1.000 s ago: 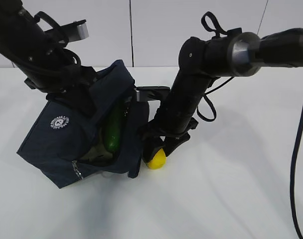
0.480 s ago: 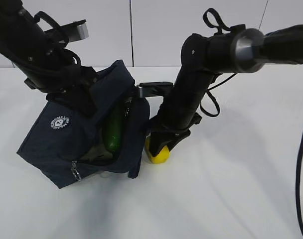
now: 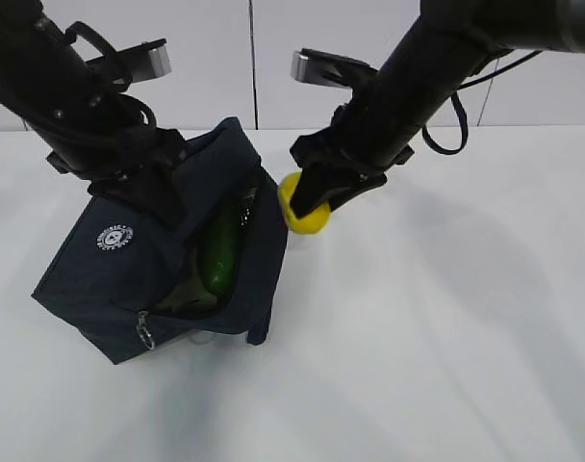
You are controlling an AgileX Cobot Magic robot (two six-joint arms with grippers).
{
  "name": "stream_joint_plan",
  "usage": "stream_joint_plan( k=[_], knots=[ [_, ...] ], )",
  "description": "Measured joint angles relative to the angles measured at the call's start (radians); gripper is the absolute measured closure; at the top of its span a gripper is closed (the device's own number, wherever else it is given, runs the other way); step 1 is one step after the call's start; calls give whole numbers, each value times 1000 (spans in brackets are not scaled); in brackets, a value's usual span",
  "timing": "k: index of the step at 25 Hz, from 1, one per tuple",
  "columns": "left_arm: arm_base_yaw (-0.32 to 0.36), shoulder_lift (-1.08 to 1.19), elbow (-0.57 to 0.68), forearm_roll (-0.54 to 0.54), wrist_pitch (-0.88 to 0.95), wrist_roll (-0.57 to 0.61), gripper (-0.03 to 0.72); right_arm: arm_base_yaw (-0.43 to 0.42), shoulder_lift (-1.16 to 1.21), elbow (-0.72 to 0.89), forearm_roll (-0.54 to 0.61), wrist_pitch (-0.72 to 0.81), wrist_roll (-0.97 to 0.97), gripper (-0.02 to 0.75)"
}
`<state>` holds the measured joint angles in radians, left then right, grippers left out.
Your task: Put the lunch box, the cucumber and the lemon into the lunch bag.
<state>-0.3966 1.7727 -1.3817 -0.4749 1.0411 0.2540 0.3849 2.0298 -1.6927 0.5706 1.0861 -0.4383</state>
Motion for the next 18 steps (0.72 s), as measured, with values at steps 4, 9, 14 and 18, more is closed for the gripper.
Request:
stream_joint_plan(
  k=[4,9,14,18],
  knots=[
    [0,0,0,-13,0,0,676,14,0,0,157,16,-82,456],
    [0,0,0,-44,0,0,676,45,53,0,231,17,-121,456],
    [2,0,0,-61,0,0,676,47,111,0,378,31,-199,454],
    [3,-8,0,-61,-3,0,676,47,133,0,437,35,-221,451]
  ],
)
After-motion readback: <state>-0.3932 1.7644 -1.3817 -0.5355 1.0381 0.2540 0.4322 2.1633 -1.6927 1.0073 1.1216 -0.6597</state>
